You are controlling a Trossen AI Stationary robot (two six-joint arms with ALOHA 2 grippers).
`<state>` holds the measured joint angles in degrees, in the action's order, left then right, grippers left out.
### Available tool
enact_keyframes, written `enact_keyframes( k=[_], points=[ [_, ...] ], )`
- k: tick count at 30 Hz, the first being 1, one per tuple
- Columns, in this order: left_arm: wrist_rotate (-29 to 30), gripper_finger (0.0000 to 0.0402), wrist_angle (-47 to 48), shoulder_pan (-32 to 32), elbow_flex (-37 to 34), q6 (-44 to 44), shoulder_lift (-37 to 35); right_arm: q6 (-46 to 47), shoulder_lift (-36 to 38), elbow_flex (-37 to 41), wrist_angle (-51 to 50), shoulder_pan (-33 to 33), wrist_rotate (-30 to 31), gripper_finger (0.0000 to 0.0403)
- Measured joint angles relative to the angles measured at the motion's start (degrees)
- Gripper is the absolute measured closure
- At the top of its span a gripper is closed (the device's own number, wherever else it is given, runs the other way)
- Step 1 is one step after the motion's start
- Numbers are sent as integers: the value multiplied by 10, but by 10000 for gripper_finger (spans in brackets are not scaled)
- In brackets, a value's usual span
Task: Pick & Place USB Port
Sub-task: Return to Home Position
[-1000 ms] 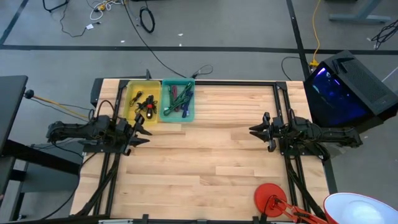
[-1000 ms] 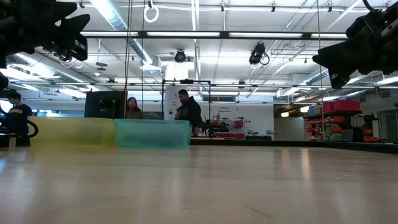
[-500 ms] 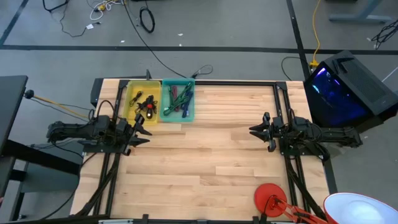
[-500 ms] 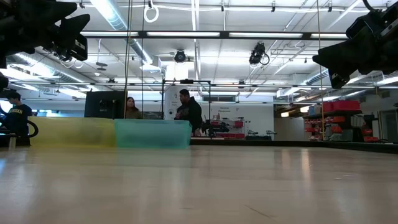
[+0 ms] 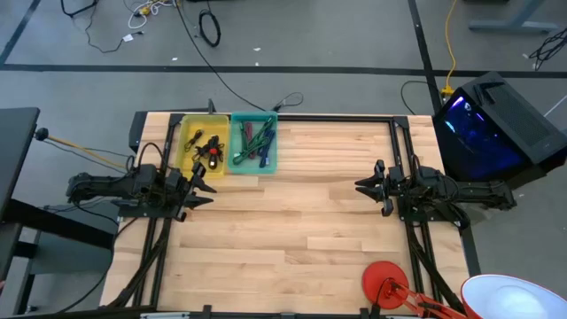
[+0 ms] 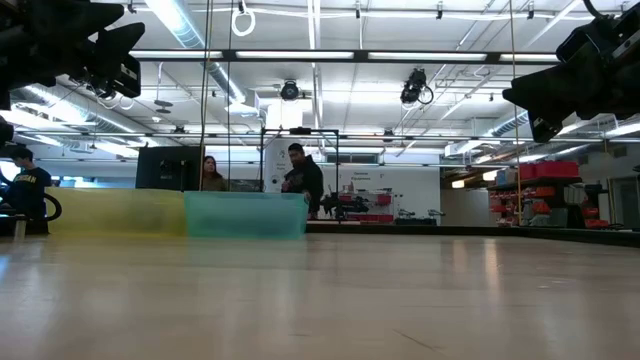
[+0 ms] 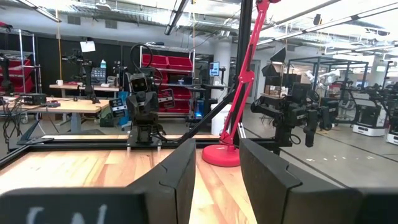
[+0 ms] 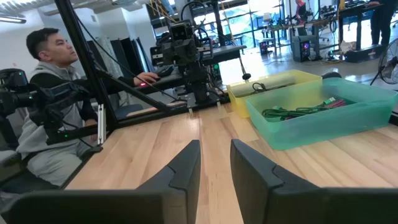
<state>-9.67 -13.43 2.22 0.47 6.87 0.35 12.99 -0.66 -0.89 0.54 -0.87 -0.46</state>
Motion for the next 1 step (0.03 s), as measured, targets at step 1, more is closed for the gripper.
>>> enact_keyframes(
  k=[1],
  points=[
    [0,273,0,0,0,0,0,0,0,0,0,0,0,311]
  ],
)
